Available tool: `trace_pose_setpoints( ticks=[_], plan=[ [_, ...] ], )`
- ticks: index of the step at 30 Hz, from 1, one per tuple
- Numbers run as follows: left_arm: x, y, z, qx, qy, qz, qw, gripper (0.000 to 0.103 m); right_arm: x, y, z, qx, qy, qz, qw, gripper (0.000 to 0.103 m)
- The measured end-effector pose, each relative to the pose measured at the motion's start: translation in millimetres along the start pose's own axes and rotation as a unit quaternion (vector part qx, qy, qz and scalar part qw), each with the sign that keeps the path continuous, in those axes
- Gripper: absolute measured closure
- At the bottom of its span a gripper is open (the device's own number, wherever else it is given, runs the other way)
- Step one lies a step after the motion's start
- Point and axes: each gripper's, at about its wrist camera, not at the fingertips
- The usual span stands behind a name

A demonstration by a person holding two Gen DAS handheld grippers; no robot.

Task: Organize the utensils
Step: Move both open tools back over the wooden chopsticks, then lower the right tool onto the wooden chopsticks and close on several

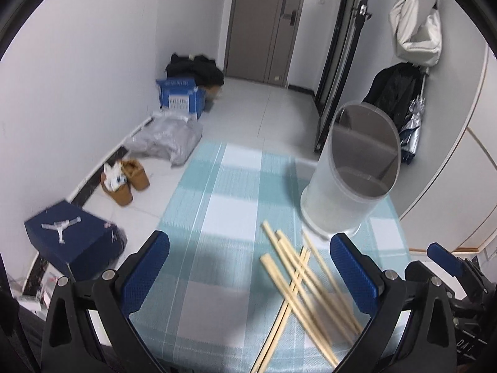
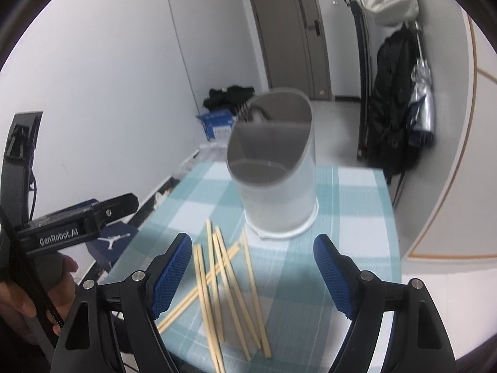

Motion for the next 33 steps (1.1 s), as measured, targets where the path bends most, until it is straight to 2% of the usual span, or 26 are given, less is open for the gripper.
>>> trace_pose_setpoints(
  ticks=[11,16,20,24,25,28,32,33],
  plan=[
    [17,-25,-8,0.069,0.04,-0.029,0.9964,0.001,-8,-37,-17,0.067,0.006,-0.03,0.997,0.023],
    [25,-33,-4,0.081,0.058,-0.03,0.9946,0.001,-7,-54,-16,0.089,0.006,-0.035,0.995,0.024],
    [40,-38,1,0.087,0.092,-0.038,0.9913,0.001,1,-68,-16,0.113,0.016,-0.029,0.993,0.026],
    [55,-45,4,0.098,0.126,-0.045,0.9861,0.001,11,-83,-14,0.135,0.029,-0.024,0.99,0.033],
    [59,-47,4,0.101,0.135,-0.045,0.9846,0.002,14,-88,-14,0.142,0.031,-0.024,0.989,0.04],
    [69,-48,6,0.097,0.156,-0.046,0.9819,0.001,23,-101,-16,0.168,0.041,-0.014,0.985,0.048],
    [79,-52,7,0.1,0.176,-0.043,0.9785,0.001,37,-116,-17,0.172,0.071,-0.022,0.982,0.055],
    [81,-53,7,0.103,0.179,-0.042,0.9776,0.001,39,-120,-16,0.169,0.076,-0.023,0.982,0.061]
  ],
)
Point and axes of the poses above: each gripper's, at about its wrist camera, not at the fingertips, and y roughly against the way its jaws point, x to its left, z to its top, and after that the axes turned 8 degrees about -y, right-handed
